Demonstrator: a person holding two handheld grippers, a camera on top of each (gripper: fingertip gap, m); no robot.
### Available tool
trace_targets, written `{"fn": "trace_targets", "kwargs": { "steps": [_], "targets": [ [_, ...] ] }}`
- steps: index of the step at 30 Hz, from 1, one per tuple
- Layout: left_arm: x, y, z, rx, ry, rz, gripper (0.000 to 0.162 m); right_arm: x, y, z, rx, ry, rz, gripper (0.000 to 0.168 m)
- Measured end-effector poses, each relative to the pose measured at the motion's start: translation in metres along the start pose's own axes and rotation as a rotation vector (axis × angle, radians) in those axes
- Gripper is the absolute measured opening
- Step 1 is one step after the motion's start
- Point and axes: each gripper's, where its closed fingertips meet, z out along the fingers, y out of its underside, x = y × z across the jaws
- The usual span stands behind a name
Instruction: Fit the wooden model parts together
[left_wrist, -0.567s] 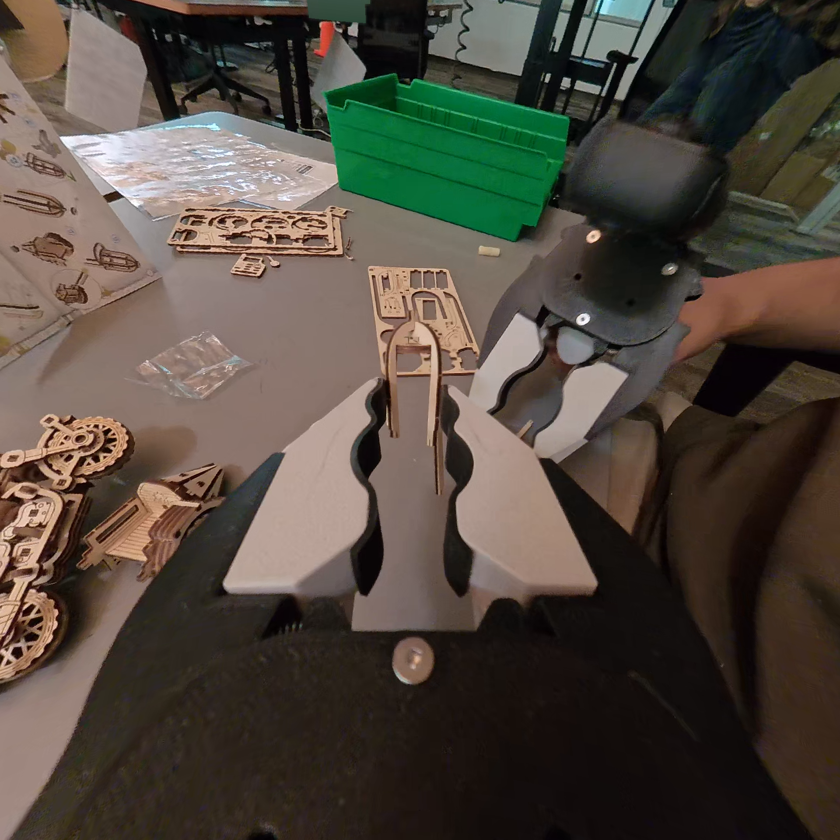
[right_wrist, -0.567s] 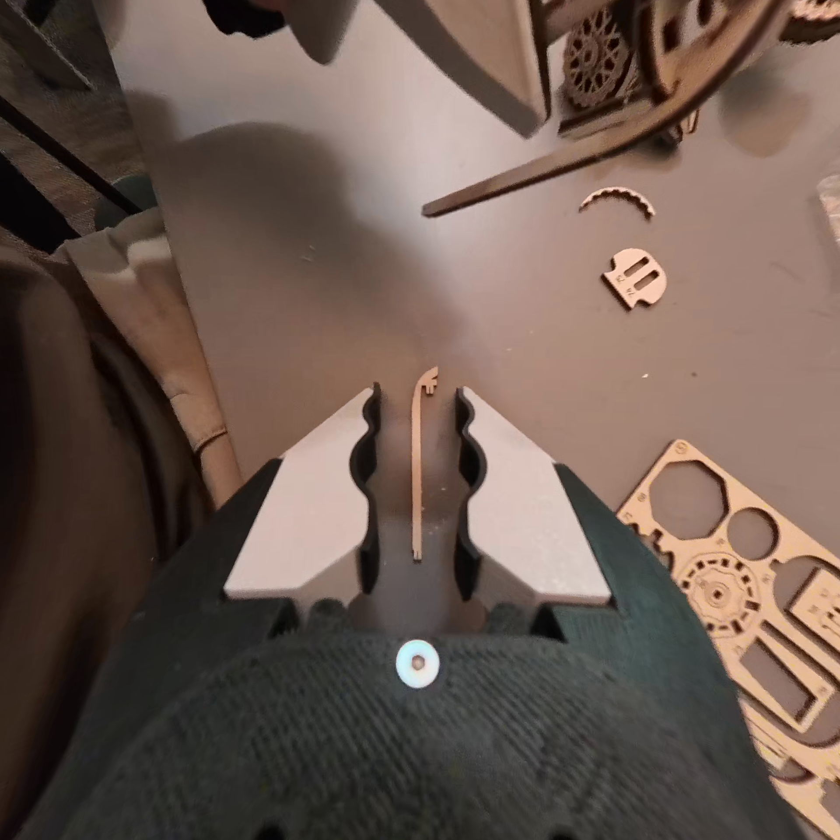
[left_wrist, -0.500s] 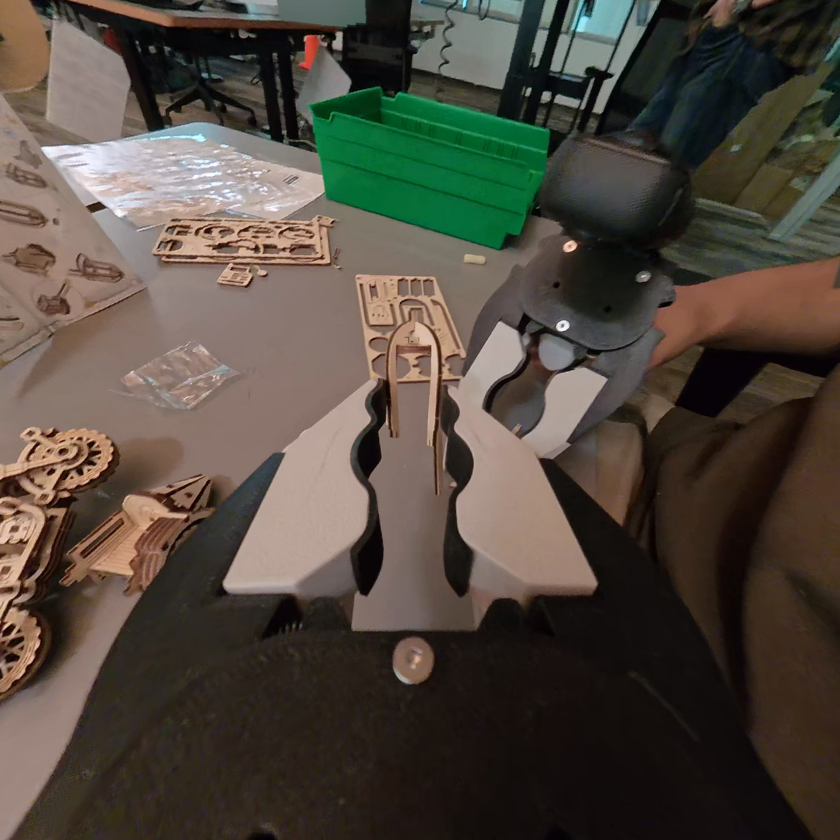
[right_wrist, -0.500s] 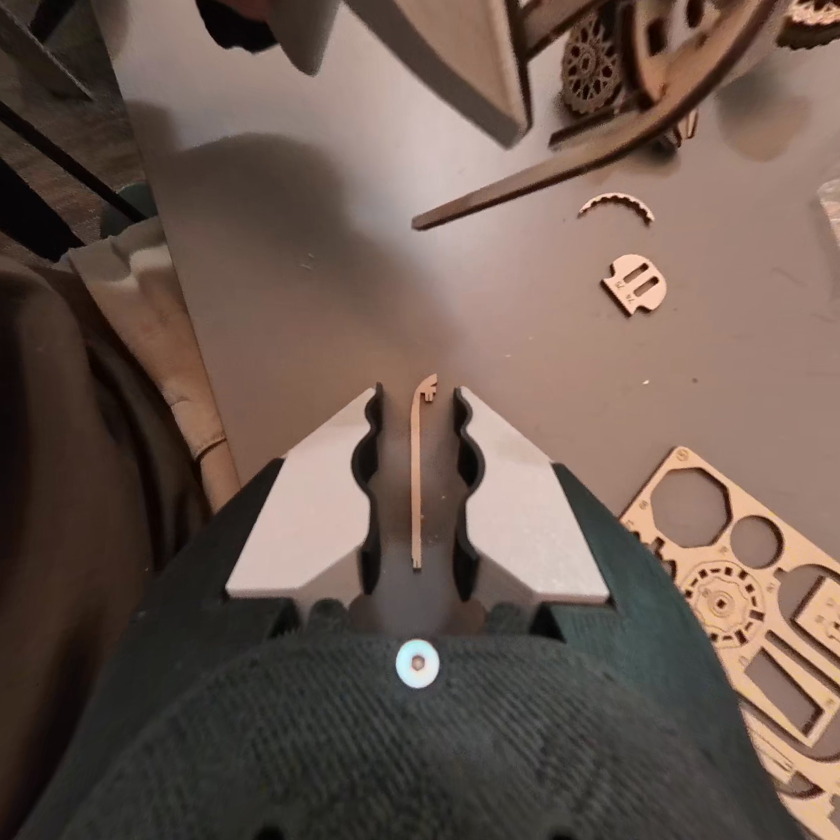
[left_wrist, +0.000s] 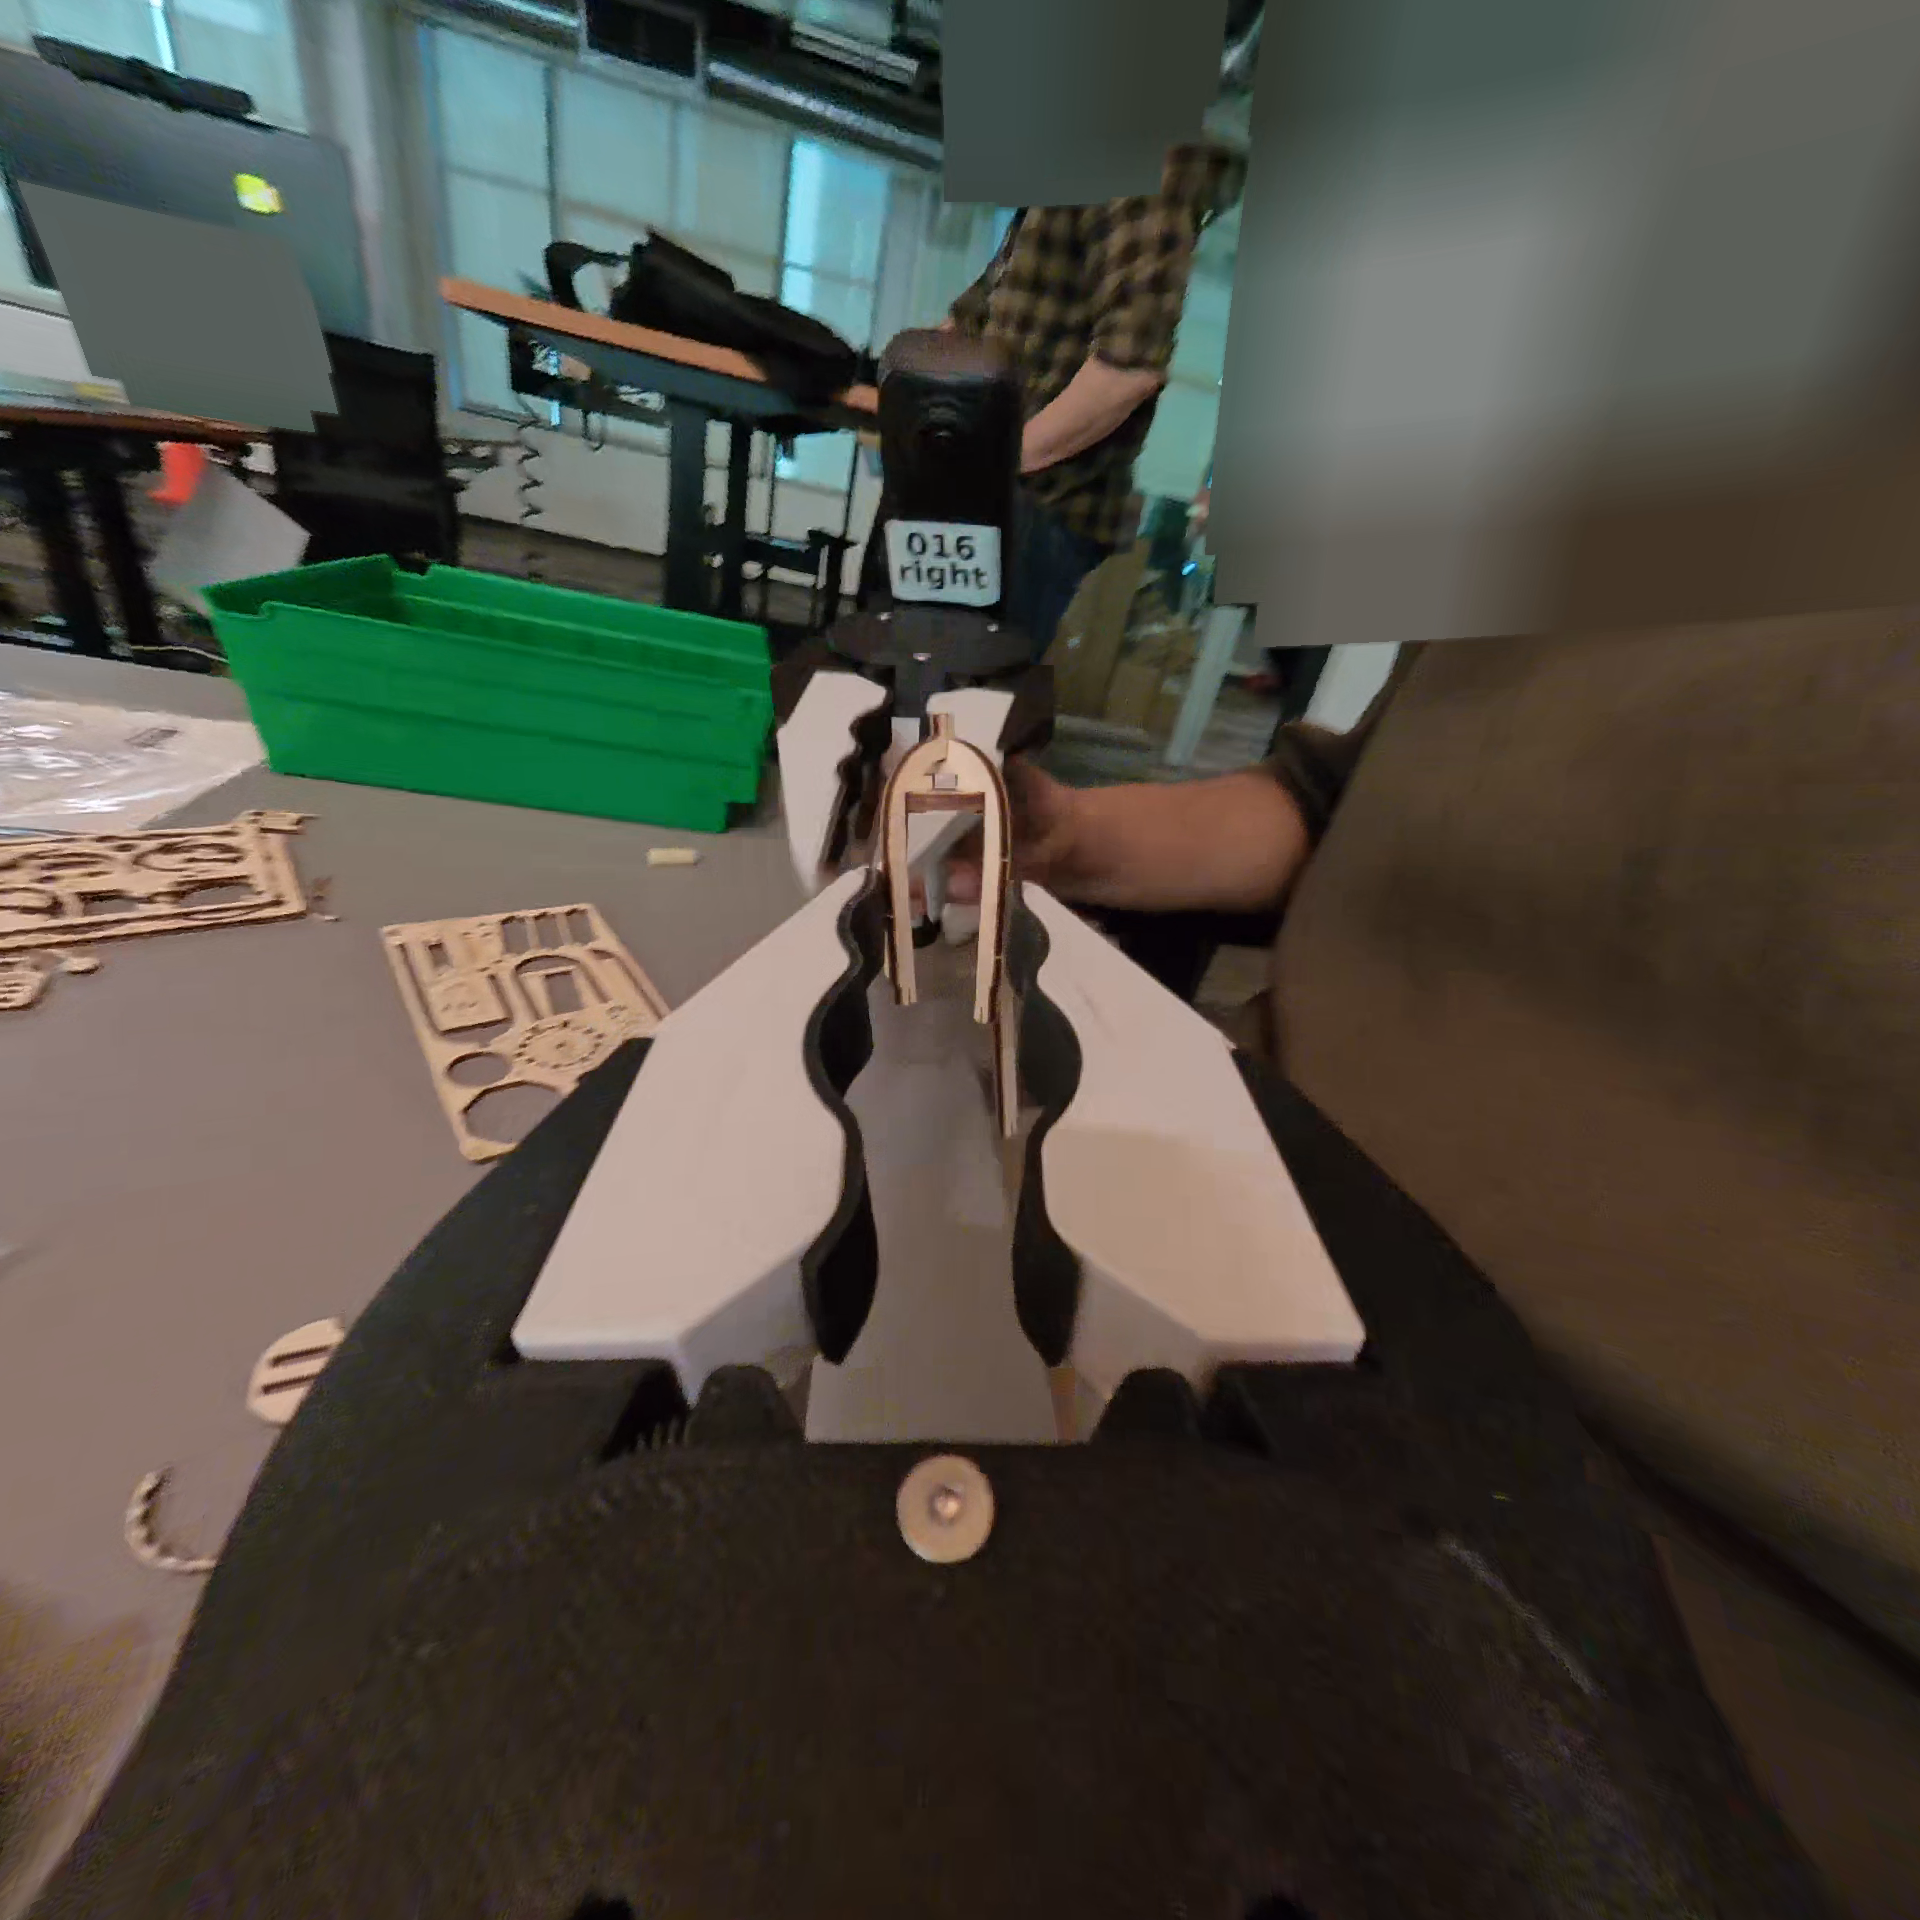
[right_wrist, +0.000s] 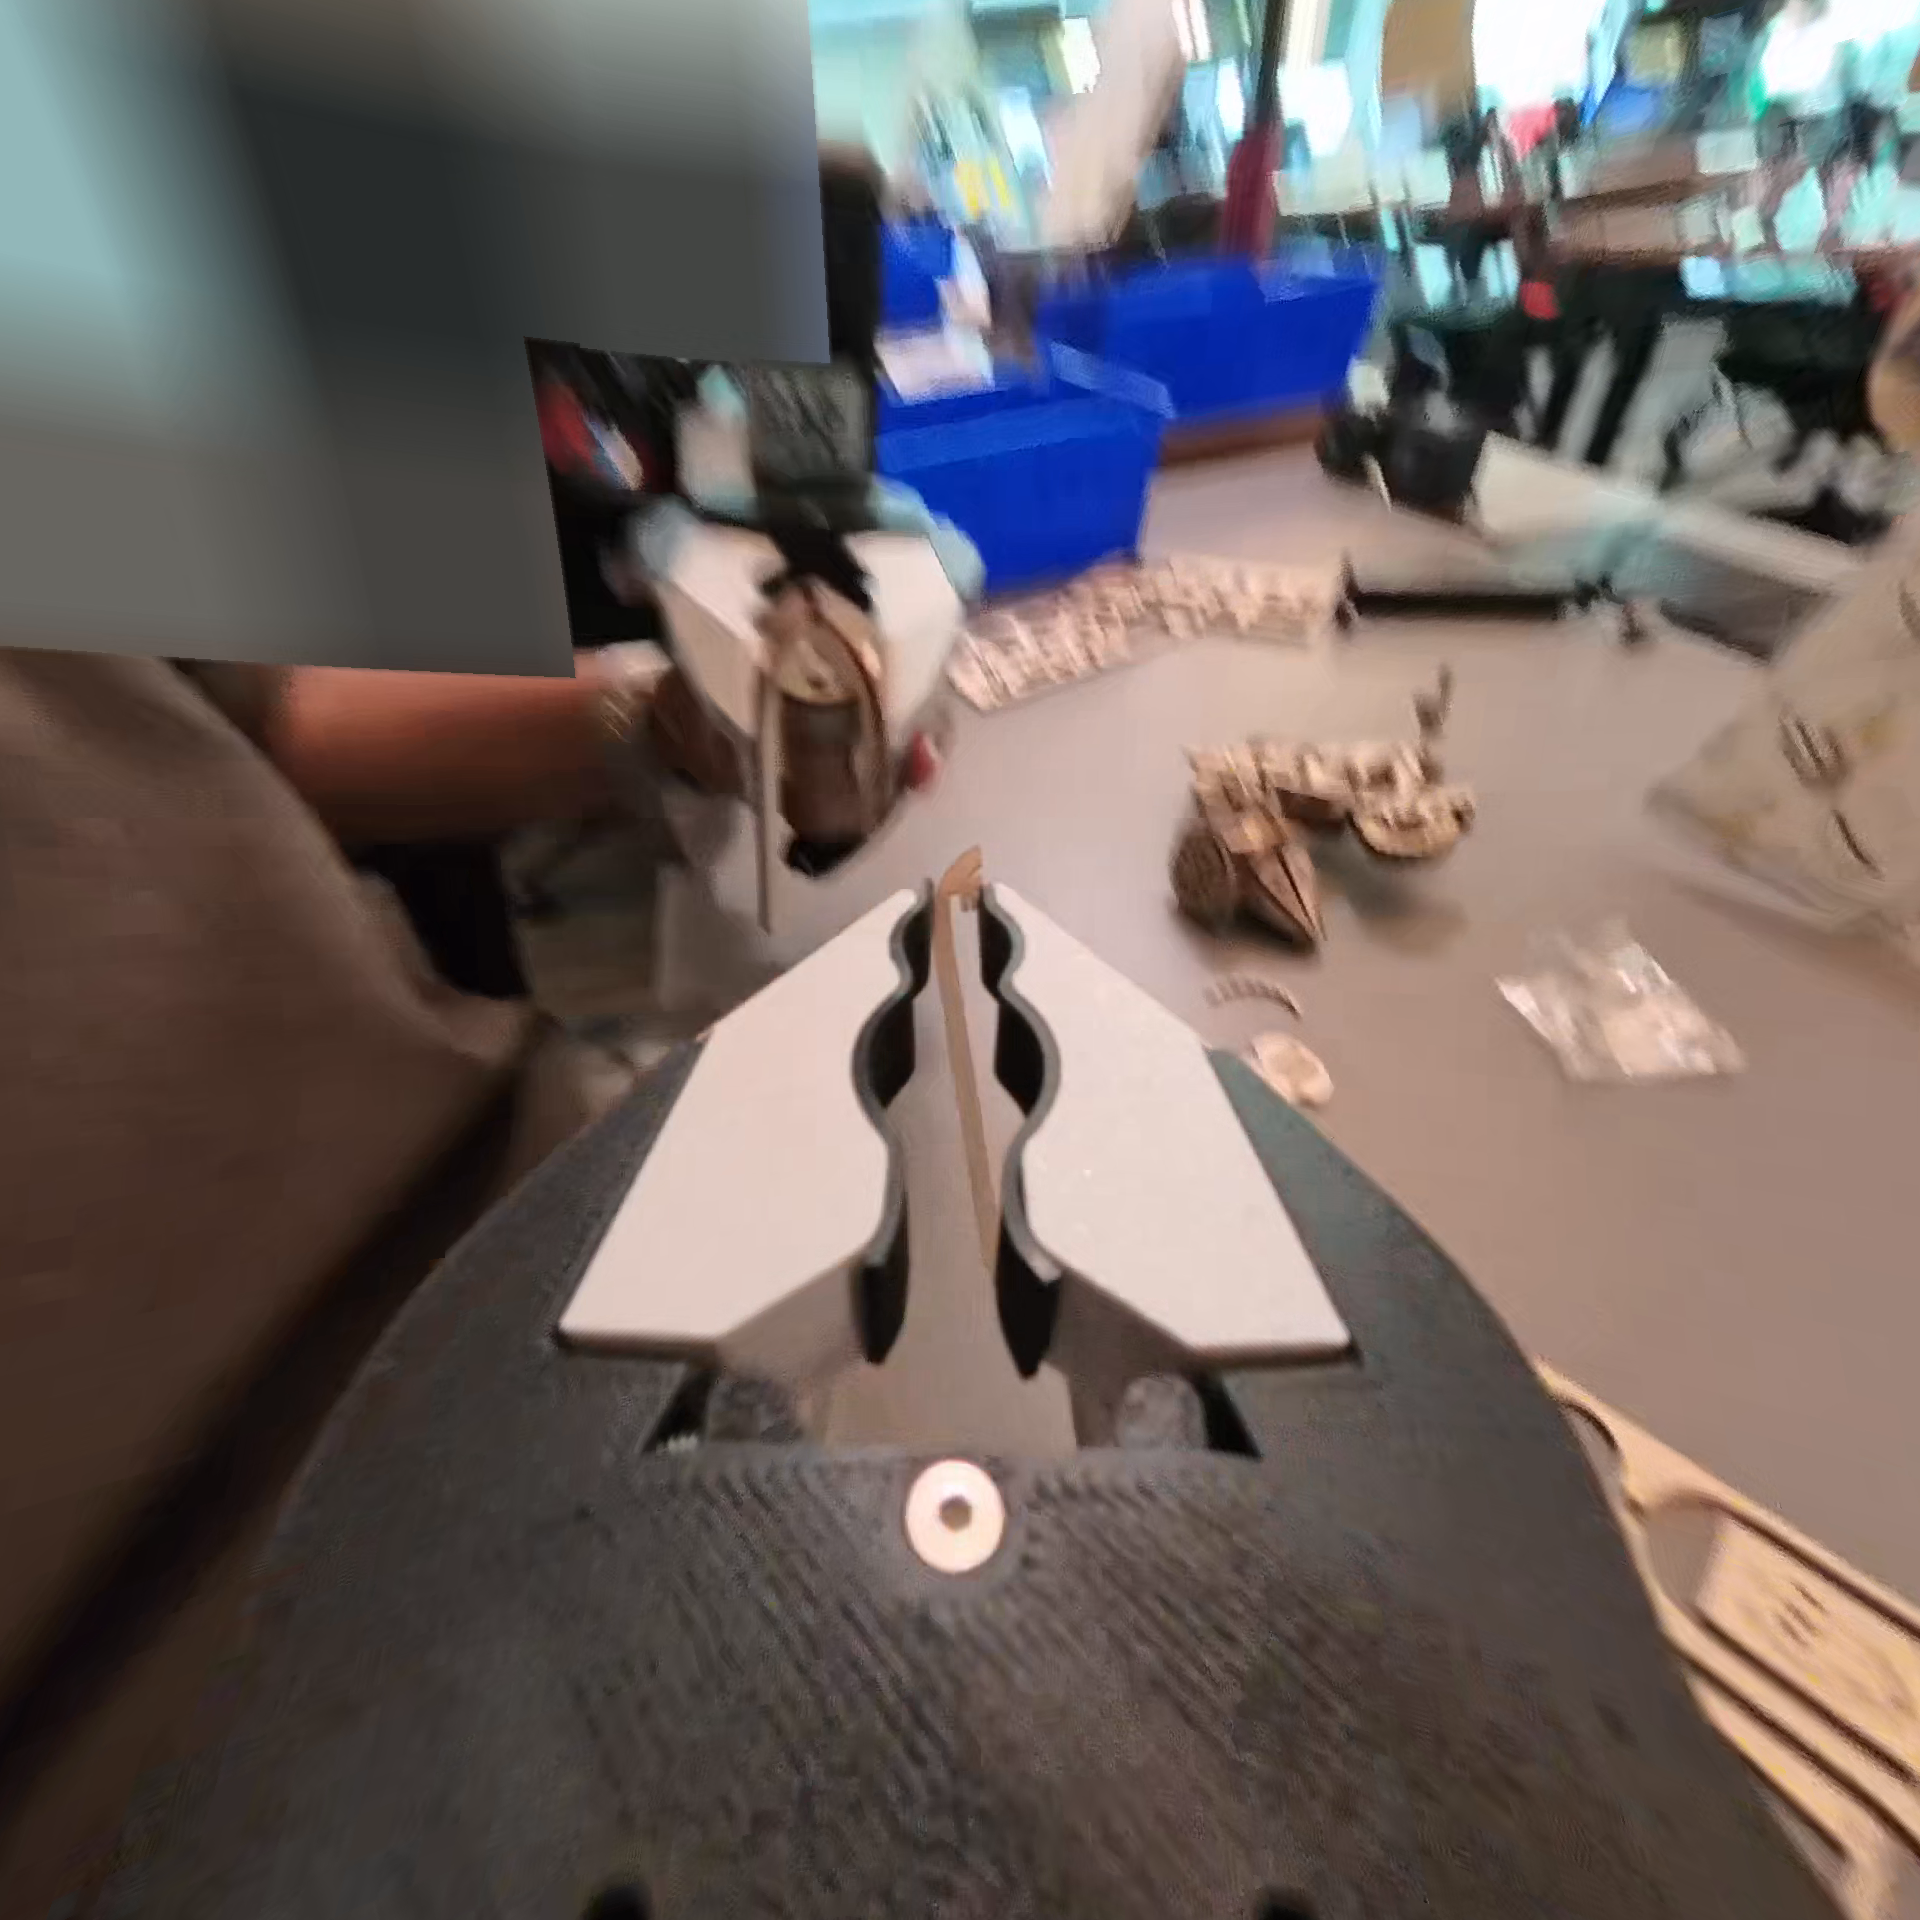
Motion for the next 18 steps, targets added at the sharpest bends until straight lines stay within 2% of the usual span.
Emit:
{"fn": "trace_targets", "kwargs": {
  "steps": [3, 6, 10, 18],
  "targets": [
    [0.009, -0.013, -0.004, 0.069, 0.081, -0.066, 0.021, -0.014, -0.033, -0.018, 0.207, -0.161, 0.122, 0.006],
    [0.009, -0.013, -0.004, 0.076, 0.088, -0.065, 0.021, -0.024, -0.043, -0.022, 0.293, -0.277, 0.220, 0.005],
    [0.008, -0.005, 0.000, 0.039, 0.089, -0.058, 0.021, -0.040, -0.049, -0.019, 0.343, -0.387, 0.288, 0.006],
    [0.010, -0.011, 0.008, 0.101, 0.114, -0.116, 0.022, -0.035, -0.049, -0.013, 0.377, -0.432, 0.432, 0.006]
  ]
}}
